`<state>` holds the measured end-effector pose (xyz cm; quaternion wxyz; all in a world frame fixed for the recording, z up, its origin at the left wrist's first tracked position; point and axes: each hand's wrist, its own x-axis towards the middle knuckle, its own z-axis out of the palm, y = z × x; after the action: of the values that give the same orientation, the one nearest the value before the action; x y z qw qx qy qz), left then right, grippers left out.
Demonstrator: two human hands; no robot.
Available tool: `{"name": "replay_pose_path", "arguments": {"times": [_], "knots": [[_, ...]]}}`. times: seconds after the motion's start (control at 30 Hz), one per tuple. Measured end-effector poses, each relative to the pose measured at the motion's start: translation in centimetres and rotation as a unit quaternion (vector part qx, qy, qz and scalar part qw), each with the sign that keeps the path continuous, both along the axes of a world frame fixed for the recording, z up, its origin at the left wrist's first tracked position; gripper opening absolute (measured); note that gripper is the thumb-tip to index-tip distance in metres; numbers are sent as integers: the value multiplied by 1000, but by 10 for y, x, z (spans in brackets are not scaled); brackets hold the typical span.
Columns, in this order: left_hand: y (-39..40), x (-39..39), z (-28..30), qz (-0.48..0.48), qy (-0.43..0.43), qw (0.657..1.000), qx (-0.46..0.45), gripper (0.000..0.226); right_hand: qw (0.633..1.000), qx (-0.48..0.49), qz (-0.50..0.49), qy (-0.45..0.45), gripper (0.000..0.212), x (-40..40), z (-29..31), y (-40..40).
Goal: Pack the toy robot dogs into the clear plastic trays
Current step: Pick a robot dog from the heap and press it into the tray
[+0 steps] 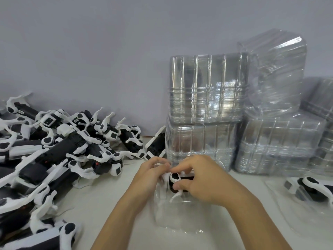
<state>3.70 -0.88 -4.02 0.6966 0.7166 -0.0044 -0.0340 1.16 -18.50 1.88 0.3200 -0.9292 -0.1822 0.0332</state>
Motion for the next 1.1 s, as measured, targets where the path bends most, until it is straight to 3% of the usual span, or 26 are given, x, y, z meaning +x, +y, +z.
{"name": "replay_pose_path", "arguments": {"times": [0.23, 0.53, 0.9, 1.1], "knots": [[-2, -1, 2, 15, 5, 1000, -18, 38, 991, 31, -126, -16, 14, 4, 9, -56], [0, 1, 1, 17, 2, 1000, 1, 18, 985, 68, -152, -37, 34, 9, -2, -48], [0, 0, 3, 15, 14, 1000, 8, 19, 994, 13, -100, -33, 20, 5, 2, -43], [-3, -6, 10, 24, 13, 1000, 13, 19, 998, 48, -44, -16, 20, 3, -1, -16]]}}
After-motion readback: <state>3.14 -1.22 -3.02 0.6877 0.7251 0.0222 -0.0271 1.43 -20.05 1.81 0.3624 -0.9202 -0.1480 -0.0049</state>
